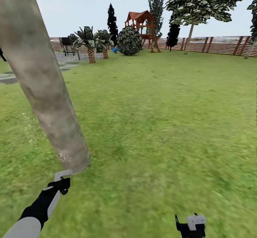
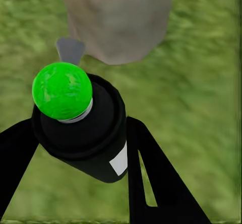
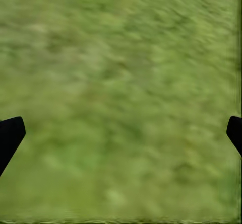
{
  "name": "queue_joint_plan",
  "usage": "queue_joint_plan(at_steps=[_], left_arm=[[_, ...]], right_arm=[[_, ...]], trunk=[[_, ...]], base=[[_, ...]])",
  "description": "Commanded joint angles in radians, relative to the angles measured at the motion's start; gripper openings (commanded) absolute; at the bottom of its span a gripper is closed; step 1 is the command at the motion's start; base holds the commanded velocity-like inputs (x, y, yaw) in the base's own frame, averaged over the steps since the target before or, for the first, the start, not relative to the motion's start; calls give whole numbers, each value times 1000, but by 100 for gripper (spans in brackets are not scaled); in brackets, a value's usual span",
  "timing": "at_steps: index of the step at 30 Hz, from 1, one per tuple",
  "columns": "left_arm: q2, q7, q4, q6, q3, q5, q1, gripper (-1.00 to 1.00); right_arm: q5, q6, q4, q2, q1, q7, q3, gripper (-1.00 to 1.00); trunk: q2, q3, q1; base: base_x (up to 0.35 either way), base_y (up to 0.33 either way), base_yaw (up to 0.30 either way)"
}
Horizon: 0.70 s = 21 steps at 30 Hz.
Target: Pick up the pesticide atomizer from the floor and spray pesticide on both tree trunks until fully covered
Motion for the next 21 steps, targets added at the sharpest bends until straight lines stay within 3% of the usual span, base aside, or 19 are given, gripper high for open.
queue_joint_plan(at_steps=[1, 7, 12, 15, 16, 18, 21], left_arm=[[0, 0, -1, 0, 0, 0, 0, -100], [11, -3, -7, -1, -1, 0, 0, -100], [-1, -14, -60, 38, -11, -3, -31, -100], [21, -17, -178, 145, -5, -3, -38, -100], [47, -19, -262, 207, -10, -9, -36, -100], [57, -21, -295, 233, -13, -8, -32, -100], [53, -67, -336, 258, -120, -6, -38, -100]], right_arm=[[-1, 0, 0, 0, 0, 0, 0, 100], [0, 1, 1, 0, 0, 0, 0, 100], [1, 1, 2, 0, 0, 0, 0, 100], [1, 1, 2, 0, 0, 0, 0, 100], [1, 1, 2, 0, 0, 0, 0, 100], [1, 1, 2, 0, 0, 0, 0, 100], [1, 1, 2, 0, 0, 0, 0, 100]], trunk=[[0, 0, 0], [0, 0, 0], [0, 0, 0], [0, 0, 0], [0, 0, 0], [0, 0, 0], [0, 0, 0]], base=[[-171, -126, 29], [-32, -22, 225], [0, 0, 200], [0, 0, 21], [0, 0, 0], [0, 0, 0], [0, 0, 0]])
